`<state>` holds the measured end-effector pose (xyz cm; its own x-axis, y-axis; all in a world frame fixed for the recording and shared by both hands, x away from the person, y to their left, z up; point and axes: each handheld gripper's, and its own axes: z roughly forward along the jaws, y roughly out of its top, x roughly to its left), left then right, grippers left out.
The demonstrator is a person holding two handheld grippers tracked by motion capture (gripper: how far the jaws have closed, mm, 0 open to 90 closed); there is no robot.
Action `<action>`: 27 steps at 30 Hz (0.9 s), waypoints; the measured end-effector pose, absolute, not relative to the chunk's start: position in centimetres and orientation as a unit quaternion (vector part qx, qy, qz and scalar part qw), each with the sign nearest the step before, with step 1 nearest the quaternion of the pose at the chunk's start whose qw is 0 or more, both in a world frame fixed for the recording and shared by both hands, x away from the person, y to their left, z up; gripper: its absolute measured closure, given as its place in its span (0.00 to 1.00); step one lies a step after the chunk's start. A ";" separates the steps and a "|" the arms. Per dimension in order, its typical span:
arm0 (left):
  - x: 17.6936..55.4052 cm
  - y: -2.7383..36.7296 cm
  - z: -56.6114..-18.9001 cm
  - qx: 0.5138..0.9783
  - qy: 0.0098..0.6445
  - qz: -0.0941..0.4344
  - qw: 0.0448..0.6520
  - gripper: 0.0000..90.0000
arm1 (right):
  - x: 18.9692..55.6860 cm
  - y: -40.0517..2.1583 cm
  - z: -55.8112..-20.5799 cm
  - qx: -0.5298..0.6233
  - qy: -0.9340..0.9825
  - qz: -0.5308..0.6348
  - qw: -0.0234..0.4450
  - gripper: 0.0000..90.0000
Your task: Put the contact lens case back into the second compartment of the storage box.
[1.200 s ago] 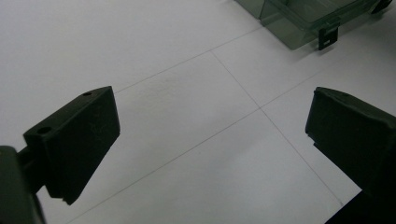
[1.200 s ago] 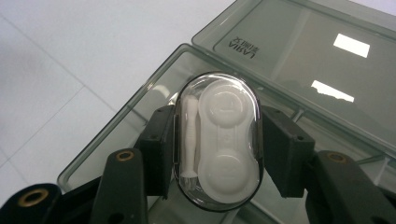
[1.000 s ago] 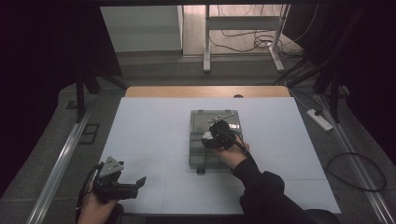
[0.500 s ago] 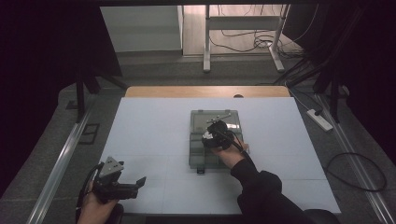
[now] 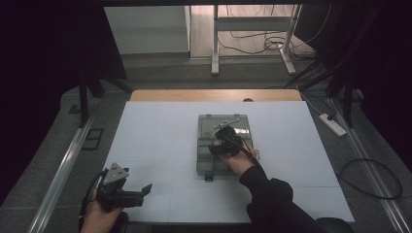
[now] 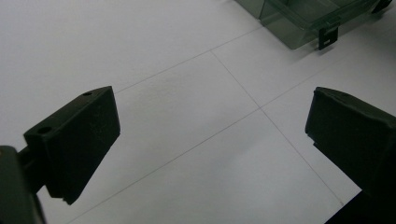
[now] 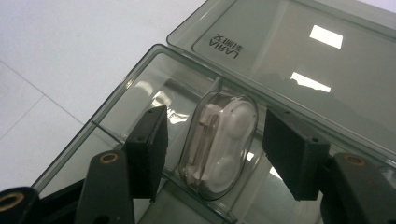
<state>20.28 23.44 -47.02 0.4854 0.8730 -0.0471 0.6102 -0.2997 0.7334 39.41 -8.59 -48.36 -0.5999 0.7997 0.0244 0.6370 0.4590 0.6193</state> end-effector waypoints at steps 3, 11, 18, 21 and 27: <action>20.3 23.4 -47.0 0.785 0.472 0.184 0.356 0.03 | 39.4 -8.5 -48.4 0.424 0.844 0.297 0.136 0.45; 20.3 23.4 -47.0 0.785 0.471 0.185 0.356 0.03 | 39.4 -8.8 -48.2 0.414 0.850 0.303 0.124 0.42; 20.3 23.4 -47.0 0.785 0.472 0.185 0.356 0.03 | 39.4 -9.3 -47.8 0.394 0.858 0.308 0.119 0.32; 20.3 23.4 -47.0 0.785 0.472 0.185 0.356 0.04 | 39.4 -9.5 -47.7 0.389 0.861 0.308 0.114 0.28; 20.3 23.4 -47.0 0.785 0.472 0.185 0.356 0.04 | 39.3 -9.8 -47.6 0.380 0.866 0.307 0.103 0.21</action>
